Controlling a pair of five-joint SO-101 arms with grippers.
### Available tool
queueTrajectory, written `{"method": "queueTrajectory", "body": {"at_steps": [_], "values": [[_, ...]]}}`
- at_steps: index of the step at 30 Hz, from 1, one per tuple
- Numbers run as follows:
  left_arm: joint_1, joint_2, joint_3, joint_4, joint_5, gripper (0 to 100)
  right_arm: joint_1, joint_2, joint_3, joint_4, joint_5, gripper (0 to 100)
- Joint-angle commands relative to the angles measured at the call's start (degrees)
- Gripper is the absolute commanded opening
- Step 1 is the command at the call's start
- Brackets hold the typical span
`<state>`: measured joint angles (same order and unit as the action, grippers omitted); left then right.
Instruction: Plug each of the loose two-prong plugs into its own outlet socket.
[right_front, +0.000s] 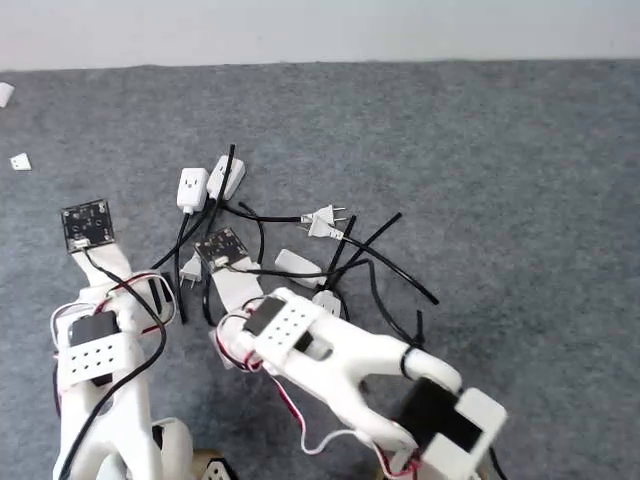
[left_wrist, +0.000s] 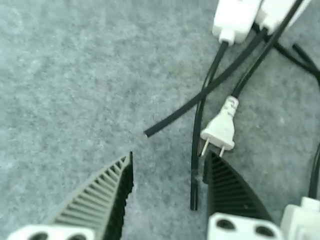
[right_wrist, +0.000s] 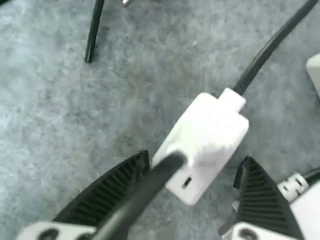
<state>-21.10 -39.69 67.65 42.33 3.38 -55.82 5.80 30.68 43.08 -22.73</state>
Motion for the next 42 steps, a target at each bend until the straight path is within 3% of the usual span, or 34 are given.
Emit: {"method": "queueTrajectory", "body": {"at_steps": [1,4,8,17,22,27,35,39,42], "values": [[-0.4,0.1,-2.9,-1.3,0.5,22,1.5,2.2,-4.8,0.0,-0.3,28.4],[-0.4,0.1,-2.9,-1.3,0.5,22,2.9,2.7,-5.3,0.0,-0.3,22.9],[-0.4,0.1,-2.9,-1.3,0.5,22,6.0,2.7,-5.3,-0.3,2.1,0.9],[-0.4,0.1,-2.9,-1.3,0.5,22,10.3,-4.3,-6.6,8.0,5.9,0.8],[-0.4,0.2,-2.9,-1.5,0.5,22,18.2,-18.0,-6.9,15.9,10.6,0.8],[-0.3,0.2,-2.9,-1.5,0.5,22,34.9,-32.7,-6.9,23.1,17.8,0.8],[-0.2,0.3,-2.4,-1.4,0.5,22,69.8,-43.6,-4.4,28.5,30.2,0.9],[1.0,0.3,-1.9,-1.3,0.5,22,87.3,-41.6,3.4,19.7,38.3,0.9],[2.6,0.3,-1.3,-1.3,0.5,22,96.6,-37.2,9.1,10.2,42.8,0.9]]}}
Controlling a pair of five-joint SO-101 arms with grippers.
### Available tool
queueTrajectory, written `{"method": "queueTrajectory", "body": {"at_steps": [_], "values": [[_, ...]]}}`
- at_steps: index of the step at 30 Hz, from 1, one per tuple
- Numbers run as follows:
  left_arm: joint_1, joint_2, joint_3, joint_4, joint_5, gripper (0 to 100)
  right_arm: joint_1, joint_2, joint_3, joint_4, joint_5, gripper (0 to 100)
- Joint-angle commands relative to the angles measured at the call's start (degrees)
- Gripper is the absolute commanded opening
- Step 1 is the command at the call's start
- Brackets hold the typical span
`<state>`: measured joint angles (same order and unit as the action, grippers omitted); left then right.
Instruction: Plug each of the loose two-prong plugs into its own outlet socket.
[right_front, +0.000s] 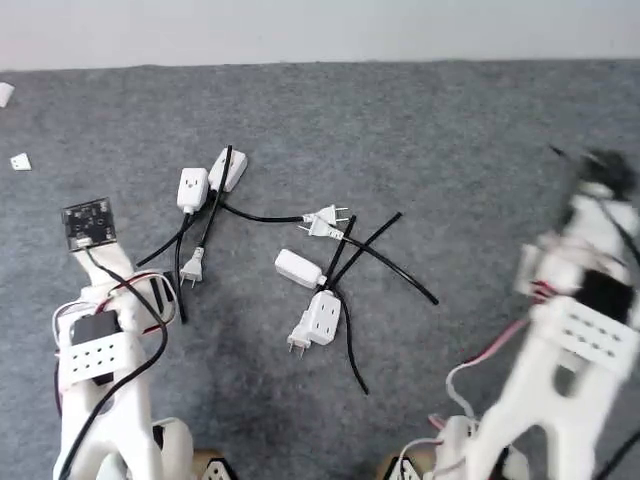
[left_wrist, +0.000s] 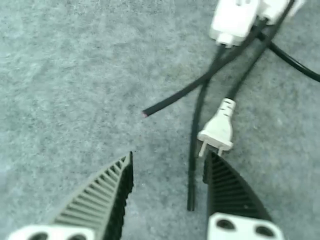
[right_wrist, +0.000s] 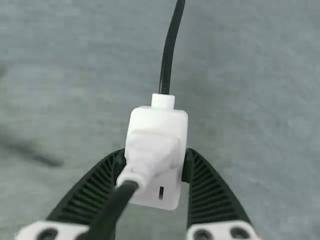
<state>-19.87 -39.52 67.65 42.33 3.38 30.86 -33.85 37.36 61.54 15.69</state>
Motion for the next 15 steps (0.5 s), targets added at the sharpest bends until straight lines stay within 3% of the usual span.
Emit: {"method": "queueTrajectory", "body": {"at_steps": [1,7,12,15], "values": [[1.9,0.1,-1.0,-1.3,0.5,22,12.2,4.4,3.2,-10.6,5.5,0.9],[2.5,0.1,-0.8,-0.8,0.5,22,21.1,19.3,0.1,-18.2,8.6,0.9],[2.5,0.1,-0.9,0.9,0.5,22,25.7,32.8,-10.5,-18.2,8.5,1.8],[2.6,0.1,-0.9,0.9,0.5,22,28.0,39.5,-16.3,-16.7,8.3,10.6]]}}
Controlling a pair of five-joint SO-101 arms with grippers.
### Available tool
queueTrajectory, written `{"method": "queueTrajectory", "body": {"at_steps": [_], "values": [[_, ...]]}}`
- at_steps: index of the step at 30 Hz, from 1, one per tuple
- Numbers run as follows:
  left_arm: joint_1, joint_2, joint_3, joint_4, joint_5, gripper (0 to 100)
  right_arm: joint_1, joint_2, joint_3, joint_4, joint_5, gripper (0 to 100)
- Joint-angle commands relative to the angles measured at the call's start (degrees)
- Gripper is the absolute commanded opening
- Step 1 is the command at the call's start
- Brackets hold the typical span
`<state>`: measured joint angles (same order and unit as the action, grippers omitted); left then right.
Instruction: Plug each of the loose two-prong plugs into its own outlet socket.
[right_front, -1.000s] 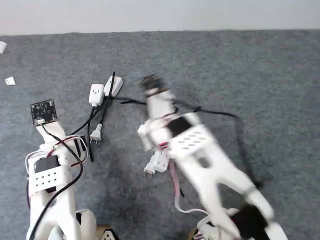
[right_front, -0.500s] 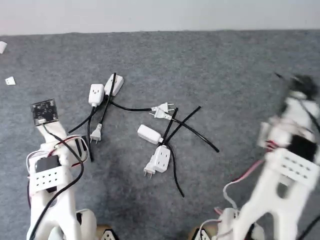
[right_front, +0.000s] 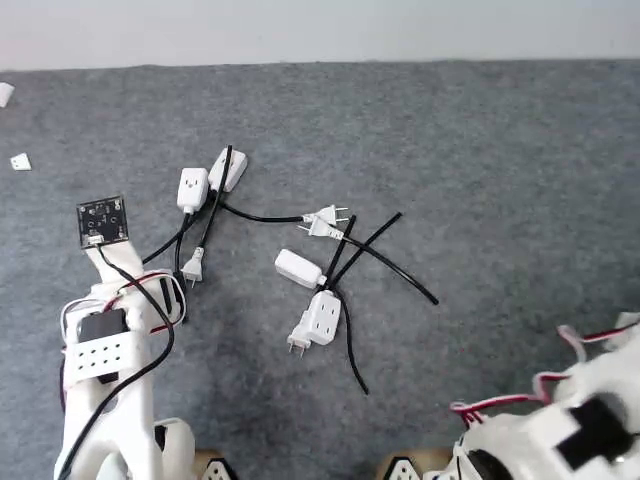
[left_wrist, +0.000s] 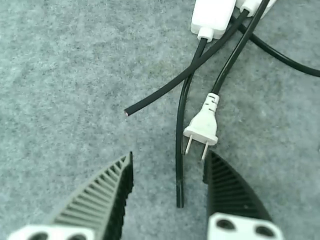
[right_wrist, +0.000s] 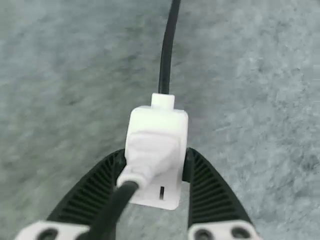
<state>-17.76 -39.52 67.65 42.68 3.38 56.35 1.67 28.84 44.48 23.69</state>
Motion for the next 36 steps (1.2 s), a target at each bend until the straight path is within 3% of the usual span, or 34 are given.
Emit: {"method": "queueTrajectory", "body": {"at_steps": [1,4,7,15,24,30,36], "values": [[0.6,0.0,-0.9,0.5,0.5,22,2.8,5.7,-9.7,1.7,0.4,15.4],[3.1,0.0,-0.9,1.1,0.5,22,2.9,8.8,-14.6,7.6,1.6,28.1],[5.6,0.0,-1.4,3.1,0.5,22,2.7,8.8,-18.6,17.8,7.2,30.9],[6.9,0.1,-2.1,3.3,7.4,22,2.6,-1.9,-21.6,24.6,-1.5,17.9],[20.4,4.4,-5.0,5.0,20.4,21,1.0,-14.5,-17.4,30.9,-4.2,0.6],[24.8,20.8,-17.6,7.7,25.1,6,0.0,-21.2,-11.7,32.0,-7.0,0.9],[28.8,30.9,-26.8,7.6,25.8,4,-3.6,-27.9,2.0,27.8,-6.0,0.9]]}}
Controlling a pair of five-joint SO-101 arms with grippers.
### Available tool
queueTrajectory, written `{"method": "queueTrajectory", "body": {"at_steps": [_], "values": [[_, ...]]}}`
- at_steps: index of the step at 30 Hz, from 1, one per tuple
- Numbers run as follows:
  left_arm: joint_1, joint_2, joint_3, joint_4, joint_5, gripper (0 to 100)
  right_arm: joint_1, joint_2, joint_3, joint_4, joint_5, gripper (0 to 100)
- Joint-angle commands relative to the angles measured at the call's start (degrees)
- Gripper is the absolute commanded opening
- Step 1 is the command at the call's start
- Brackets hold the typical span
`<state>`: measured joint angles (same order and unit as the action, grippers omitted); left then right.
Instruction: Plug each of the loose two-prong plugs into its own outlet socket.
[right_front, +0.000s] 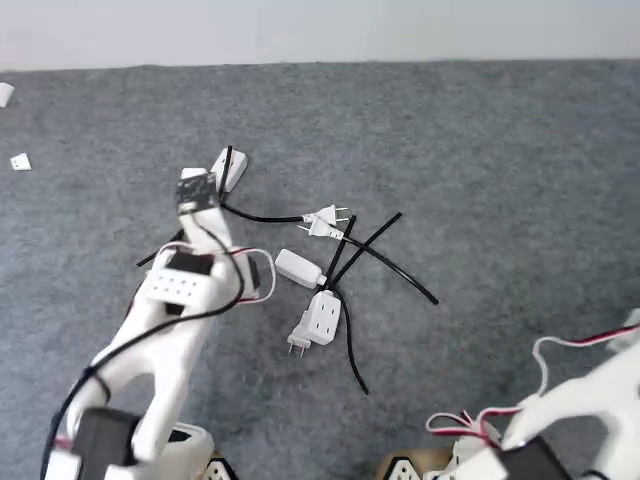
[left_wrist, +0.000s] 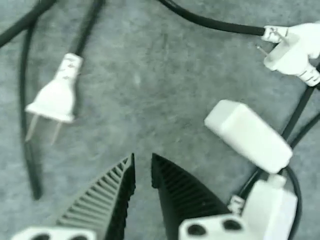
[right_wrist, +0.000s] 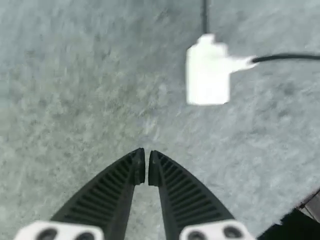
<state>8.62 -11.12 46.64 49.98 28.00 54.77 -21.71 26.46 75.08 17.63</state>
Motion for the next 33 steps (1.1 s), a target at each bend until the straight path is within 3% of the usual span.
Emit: {"method": "queueTrajectory", "body": {"at_steps": [1,5,12,21,27,30,33], "values": [[3.6,3.3,-6.7,0.4,2.6,4,-3.0,-5.7,7.0,-4.0,0.0,0.9],[9.1,6.2,-10.6,-0.1,8.1,4,-7.5,-10.6,17.5,-8.4,-3.3,0.9],[14.6,21.3,-23.0,-2.6,10.9,4,-16.4,-19.1,31.9,-15.4,-5.9,0.9],[15.1,32.8,-46.9,11.7,10.5,5,-19.6,-26.5,41.4,-20.3,-5.5,0.9],[13.7,28.0,-46.5,13.5,11.0,5,-20.4,-28.1,43.0,-21.4,-5.4,0.9],[11.9,27.3,-42.7,9.0,13.9,6,-21.5,-27.7,43.2,-21.4,-5.2,0.9],[11.7,27.3,-37.4,4.5,16.8,14,-21.7,-27.7,43.3,-21.4,-4.2,0.9]]}}
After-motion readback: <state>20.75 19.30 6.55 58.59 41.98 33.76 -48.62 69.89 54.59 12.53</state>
